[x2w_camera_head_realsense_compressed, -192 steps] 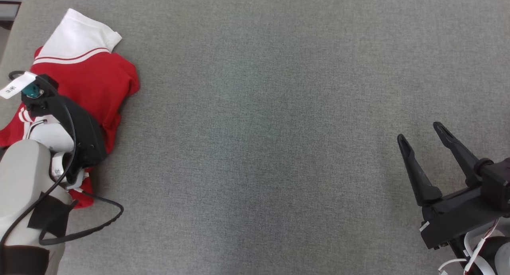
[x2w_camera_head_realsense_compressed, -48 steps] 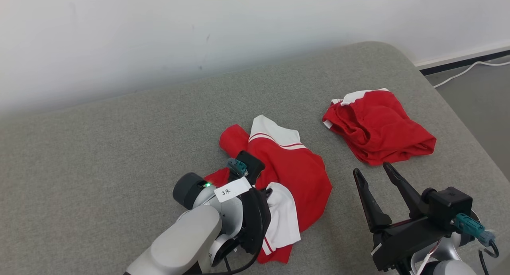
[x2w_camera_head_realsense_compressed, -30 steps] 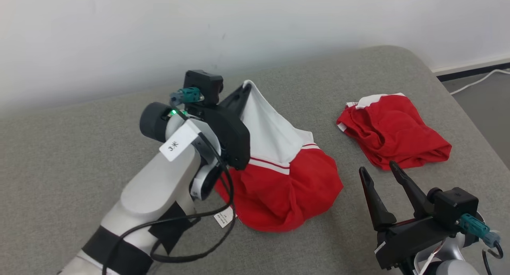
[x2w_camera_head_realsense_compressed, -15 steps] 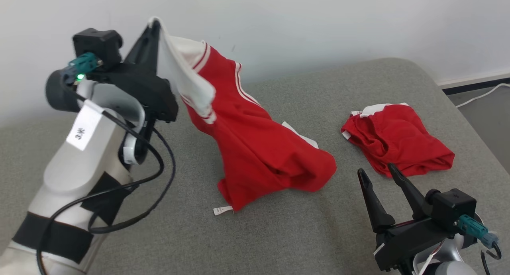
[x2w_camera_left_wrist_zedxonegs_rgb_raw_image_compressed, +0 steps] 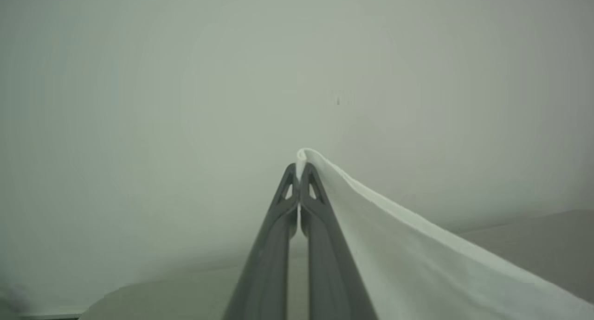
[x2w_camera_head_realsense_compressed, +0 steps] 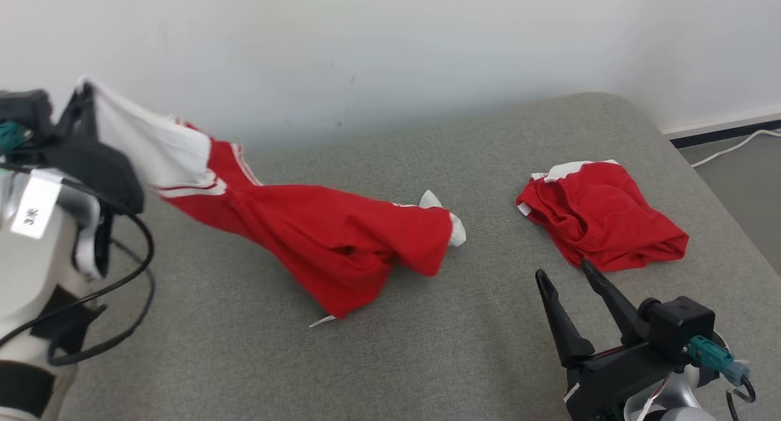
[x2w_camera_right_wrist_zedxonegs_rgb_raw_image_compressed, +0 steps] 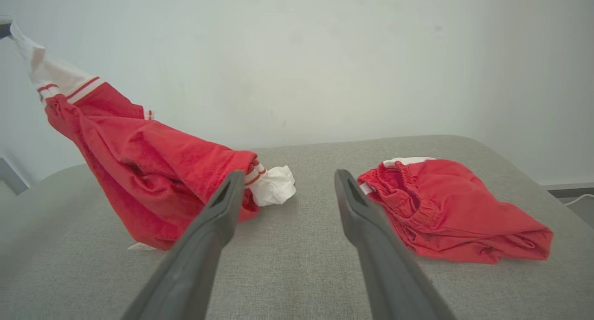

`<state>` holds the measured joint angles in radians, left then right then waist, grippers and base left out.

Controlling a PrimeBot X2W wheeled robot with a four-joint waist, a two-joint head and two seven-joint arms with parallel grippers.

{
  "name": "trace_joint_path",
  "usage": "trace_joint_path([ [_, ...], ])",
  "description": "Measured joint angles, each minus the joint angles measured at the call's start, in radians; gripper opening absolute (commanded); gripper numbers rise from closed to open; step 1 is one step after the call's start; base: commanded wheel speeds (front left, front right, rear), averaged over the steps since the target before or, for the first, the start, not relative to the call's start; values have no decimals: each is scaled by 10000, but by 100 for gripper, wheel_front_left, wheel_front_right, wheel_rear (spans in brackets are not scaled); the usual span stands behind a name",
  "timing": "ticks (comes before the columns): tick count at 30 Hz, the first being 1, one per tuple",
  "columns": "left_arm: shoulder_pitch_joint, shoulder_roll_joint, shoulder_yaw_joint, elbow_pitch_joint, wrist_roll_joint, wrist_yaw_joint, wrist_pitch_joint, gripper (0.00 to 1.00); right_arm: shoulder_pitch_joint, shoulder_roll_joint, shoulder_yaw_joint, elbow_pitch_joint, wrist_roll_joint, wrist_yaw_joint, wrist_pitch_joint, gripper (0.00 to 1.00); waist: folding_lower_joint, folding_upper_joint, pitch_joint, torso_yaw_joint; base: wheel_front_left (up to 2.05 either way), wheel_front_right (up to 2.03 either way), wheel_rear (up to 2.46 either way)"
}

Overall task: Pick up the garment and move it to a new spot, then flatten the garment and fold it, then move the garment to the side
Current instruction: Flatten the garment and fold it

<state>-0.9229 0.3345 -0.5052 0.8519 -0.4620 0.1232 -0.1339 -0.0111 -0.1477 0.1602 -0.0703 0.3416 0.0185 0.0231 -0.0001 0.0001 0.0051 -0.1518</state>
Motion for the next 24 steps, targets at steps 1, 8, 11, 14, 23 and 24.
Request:
trace_joint_path([
  [1,54,113,71,213,82,0,13,0,2,2,31,-4,0,12,29,100,0,0,-13,-28,0,0,0],
  [8,880,293,585,1436,416,0,190,0,27,-38,17,-63,0,25,46,100,0,0,-76,-153,0,0,0],
  [11,1163,399,796,1835,616,0,194,0,39,-69,17,-107,0,25,92,100,0,0,-86,-162,0,0,0],
  [14,1513,355,888,2144,671,0,278,0,120,-128,-63,-265,0,21,92,100,1,0,-89,-122,0,0,0],
  [23,1995,-130,1312,2715,731,0,215,100,275,-161,-107,-387,0,-10,125,100,1,-1,-30,207,0,0,0],
  [24,1995,-144,1367,2755,740,0,213,100,270,-157,-96,-389,0,-10,134,100,2,0,-22,243,0,0,0],
])
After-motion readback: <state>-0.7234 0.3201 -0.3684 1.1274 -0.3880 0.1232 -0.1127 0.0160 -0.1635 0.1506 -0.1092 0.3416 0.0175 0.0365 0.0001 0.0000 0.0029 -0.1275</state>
